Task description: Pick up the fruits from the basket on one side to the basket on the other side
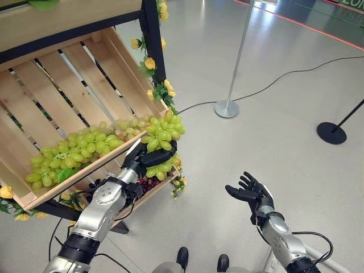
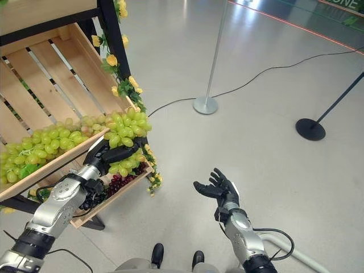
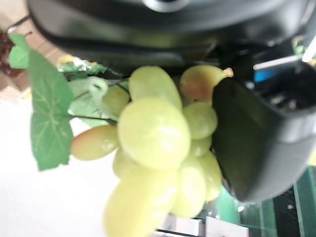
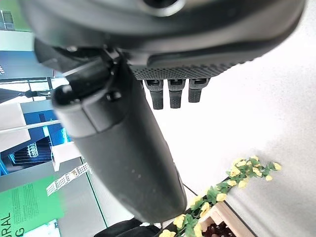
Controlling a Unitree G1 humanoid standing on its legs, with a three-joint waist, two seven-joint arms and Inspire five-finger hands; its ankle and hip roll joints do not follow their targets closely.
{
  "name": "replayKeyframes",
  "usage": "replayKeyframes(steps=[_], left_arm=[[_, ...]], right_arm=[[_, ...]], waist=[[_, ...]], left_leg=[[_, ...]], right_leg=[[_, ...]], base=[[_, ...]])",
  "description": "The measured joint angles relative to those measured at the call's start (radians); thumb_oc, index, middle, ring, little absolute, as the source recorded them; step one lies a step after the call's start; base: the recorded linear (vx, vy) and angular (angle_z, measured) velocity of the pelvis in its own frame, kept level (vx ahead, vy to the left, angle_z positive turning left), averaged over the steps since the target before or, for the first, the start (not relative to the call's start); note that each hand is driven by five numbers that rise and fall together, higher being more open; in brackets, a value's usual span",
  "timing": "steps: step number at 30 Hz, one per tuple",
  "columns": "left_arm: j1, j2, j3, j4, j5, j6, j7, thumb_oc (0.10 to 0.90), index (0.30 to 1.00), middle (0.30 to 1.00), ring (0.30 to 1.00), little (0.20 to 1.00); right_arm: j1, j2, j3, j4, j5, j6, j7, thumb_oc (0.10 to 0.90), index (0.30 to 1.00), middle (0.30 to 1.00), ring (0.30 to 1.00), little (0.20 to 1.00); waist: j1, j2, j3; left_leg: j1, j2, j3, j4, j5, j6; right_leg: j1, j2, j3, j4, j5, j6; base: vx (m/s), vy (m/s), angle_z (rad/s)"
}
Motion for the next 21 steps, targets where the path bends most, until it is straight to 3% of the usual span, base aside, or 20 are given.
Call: replayKeyframes(steps=[9, 13, 21], left_arm=[[-0.023, 0.028, 0.054, -0.122, -0.214, 0.049, -0.059, 0.4, 0.3, 0.3, 0.3, 0.3], [-0.09, 0.029, 0.087, -0.128, -0.248, 0.059, -0.081, 0.4, 0.3, 0.3, 0.3, 0.3], [-0.092, 0.027, 0.124, -0.198, -0.331, 0.098, -0.116, 0.4, 0.3, 0.3, 0.3, 0.3]], right_arm=[[-0.011, 0.03, 0.004, 0.067, 0.002, -0.001, -0.025, 0.8, 0.9, 0.9, 0.9, 0.9], [-0.019, 0.037, 0.005, 0.094, 0.009, -0.001, -0.03, 0.8, 0.9, 0.9, 0.9, 0.9], [-0.018, 0.04, 0.005, 0.113, 0.01, -0.002, -0.056, 0.8, 0.9, 0.9, 0.9, 0.9]], waist=[[0.034, 0.004, -0.002], [0.049, 0.013, -0.007], [0.056, 0.027, -0.016]], left_leg=[[-0.009, 0.006, -0.016, 0.007, 0.006, -0.005], [-0.014, 0.005, -0.029, 0.007, 0.008, -0.007], [-0.015, 0.006, -0.039, 0.007, 0.008, -0.012]], right_leg=[[-0.001, 0.007, -0.016, 0.0, -0.004, -0.007], [0.0, 0.007, -0.031, 0.0, -0.006, -0.008], [0.004, 0.009, -0.036, 0.0, -0.006, -0.009]], base=[[-0.01, -0.032, 0.08], [0.0, -0.045, 0.09], [0.01, -0.051, 0.03]])
